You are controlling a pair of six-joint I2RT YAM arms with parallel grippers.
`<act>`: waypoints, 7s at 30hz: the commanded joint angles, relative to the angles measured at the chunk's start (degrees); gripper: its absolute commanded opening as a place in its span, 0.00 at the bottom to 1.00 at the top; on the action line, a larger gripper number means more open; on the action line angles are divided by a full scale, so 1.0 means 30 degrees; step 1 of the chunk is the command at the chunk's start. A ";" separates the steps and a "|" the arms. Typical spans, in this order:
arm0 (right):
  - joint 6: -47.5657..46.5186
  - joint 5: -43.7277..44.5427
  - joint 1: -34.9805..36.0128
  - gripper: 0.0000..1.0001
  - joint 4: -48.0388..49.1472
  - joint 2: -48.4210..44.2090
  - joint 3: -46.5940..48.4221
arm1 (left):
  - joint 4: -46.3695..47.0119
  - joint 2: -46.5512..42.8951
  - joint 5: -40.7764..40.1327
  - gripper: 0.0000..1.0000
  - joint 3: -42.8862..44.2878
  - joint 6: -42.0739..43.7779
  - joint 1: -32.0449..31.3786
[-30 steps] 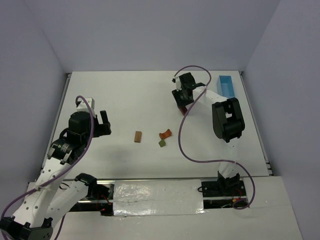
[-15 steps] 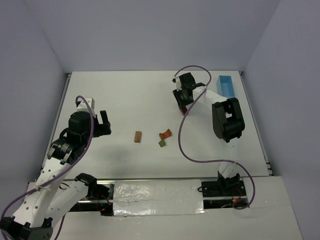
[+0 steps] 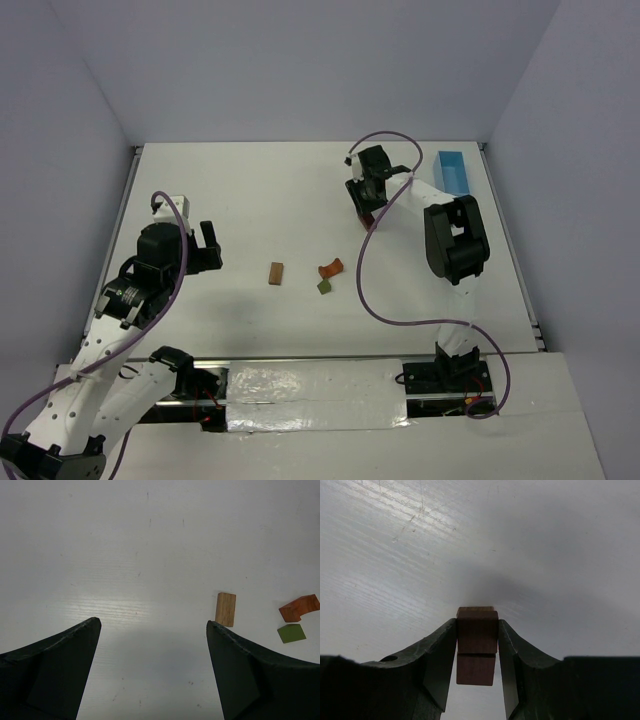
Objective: Build the wood block tower
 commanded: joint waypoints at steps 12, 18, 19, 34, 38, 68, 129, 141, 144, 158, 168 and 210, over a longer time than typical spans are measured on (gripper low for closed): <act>-0.0143 -0.0371 0.0155 0.47 -0.0396 -0.0803 -0.0182 | 0.0748 -0.0114 0.0113 0.99 0.0133 0.0382 -0.0006; -0.0143 -0.0138 0.0096 0.56 -0.0338 -0.0861 -0.0182 | 0.0719 -0.0114 0.0113 0.99 0.0133 0.0382 -0.0006; -0.0114 -0.0079 0.0125 0.60 -0.0279 -0.0920 -0.0182 | 0.0719 -0.0114 0.0142 1.00 0.0133 0.0411 -0.0006; 0.1258 0.8567 0.3745 1.00 -0.2122 -0.5573 0.2337 | 0.0631 0.0149 -0.0209 0.99 0.0221 0.0323 -0.0006; 0.3718 0.9520 0.6860 1.00 0.0614 -0.9608 -0.1042 | 0.0543 0.0238 -0.0385 1.00 0.0279 0.0264 -0.0006; 1.9515 1.2429 1.5505 0.87 -0.3822 -0.2889 0.0985 | -0.0190 -0.0349 -0.2936 1.00 0.0455 -0.0586 0.0316; -0.2575 -0.0638 -0.0402 0.39 -0.0162 -0.5728 -0.2615 | 0.0543 -0.0642 -0.0590 1.00 0.0221 0.0030 0.0375; -0.0732 0.0563 -0.0373 0.41 0.1098 -0.4085 -0.1882 | 0.0601 -0.0466 -0.0385 0.99 0.0192 0.0118 0.0375; -0.0202 0.0566 -0.0169 0.43 0.1273 -0.4200 -0.2143 | 0.0602 -0.0524 -0.0356 0.99 0.0191 0.0118 0.0375; -0.0406 0.0625 0.0272 0.46 0.1860 -0.2913 -0.2349 | 0.0631 -0.0524 -0.0239 0.99 0.0133 0.0147 0.0375; -0.0524 0.0859 0.0330 0.48 0.1860 -0.2766 -0.2409 | 0.0660 -0.0583 -0.0210 1.00 0.0133 0.0177 0.0375; -0.0231 0.0127 0.0272 0.46 0.0952 -0.2736 -0.2028 | 0.0631 -0.0466 -0.0239 0.99 0.0162 0.0147 0.0375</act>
